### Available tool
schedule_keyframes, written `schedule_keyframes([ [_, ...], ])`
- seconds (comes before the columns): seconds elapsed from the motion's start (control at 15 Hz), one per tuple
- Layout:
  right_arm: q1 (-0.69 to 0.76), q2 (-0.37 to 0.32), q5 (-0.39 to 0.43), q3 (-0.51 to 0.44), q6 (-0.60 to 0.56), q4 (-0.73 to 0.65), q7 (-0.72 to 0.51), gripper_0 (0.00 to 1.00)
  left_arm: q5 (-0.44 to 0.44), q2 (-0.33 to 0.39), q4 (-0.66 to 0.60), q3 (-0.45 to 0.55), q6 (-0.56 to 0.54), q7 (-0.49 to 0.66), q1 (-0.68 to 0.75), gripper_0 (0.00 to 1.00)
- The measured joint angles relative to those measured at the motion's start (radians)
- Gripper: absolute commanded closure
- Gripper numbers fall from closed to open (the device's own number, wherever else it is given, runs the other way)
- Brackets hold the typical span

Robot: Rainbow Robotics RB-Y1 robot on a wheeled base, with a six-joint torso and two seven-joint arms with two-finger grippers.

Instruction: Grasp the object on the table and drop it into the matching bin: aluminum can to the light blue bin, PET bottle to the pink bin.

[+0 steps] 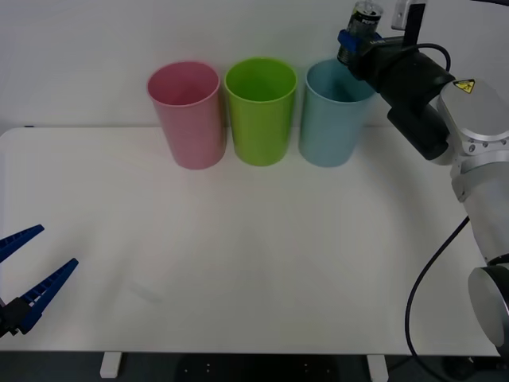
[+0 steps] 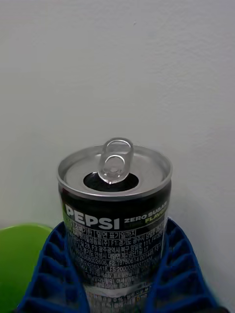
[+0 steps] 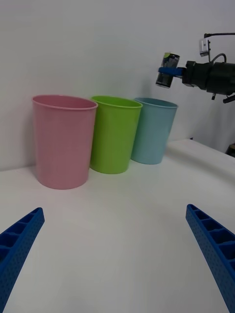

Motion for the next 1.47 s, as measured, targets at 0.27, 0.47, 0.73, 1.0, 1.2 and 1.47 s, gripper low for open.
schedule_keyframes([
  [0.27,0.002,0.000,0.001,-0.002,0.000,-0.001,0.028,0.00,0.000,0.000,0.000,0.000,0.000,0.000,0.000,0.00],
  [0.47,0.004,0.000,-0.001,-0.012,-0.010,-0.002,0.042,0.00,0.000,0.000,0.000,0.000,0.000,0.000,0.000,0.00],
  [0.73,0.090,-0.001,-0.010,-0.018,-0.029,-0.125,0.054,0.00,0.000,0.000,0.000,0.000,0.000,0.000,0.000,0.00],
  [1.0,0.267,-0.013,-0.018,-0.017,-0.124,-0.355,0.047,0.00,0.000,0.000,0.000,0.000,0.000,0.000,0.000,0.00],
  [1.2,0.399,-0.045,-0.039,-0.017,-0.199,-0.511,0.041,0.00,0.000,0.000,0.000,0.000,0.000,0.000,0.000,0.00],
  [1.47,0.564,-0.139,-0.143,-0.017,-0.325,-0.654,0.049,0.00,0.000,0.000,0.000,0.000,0.000,0.000,0.000,0.00],
])
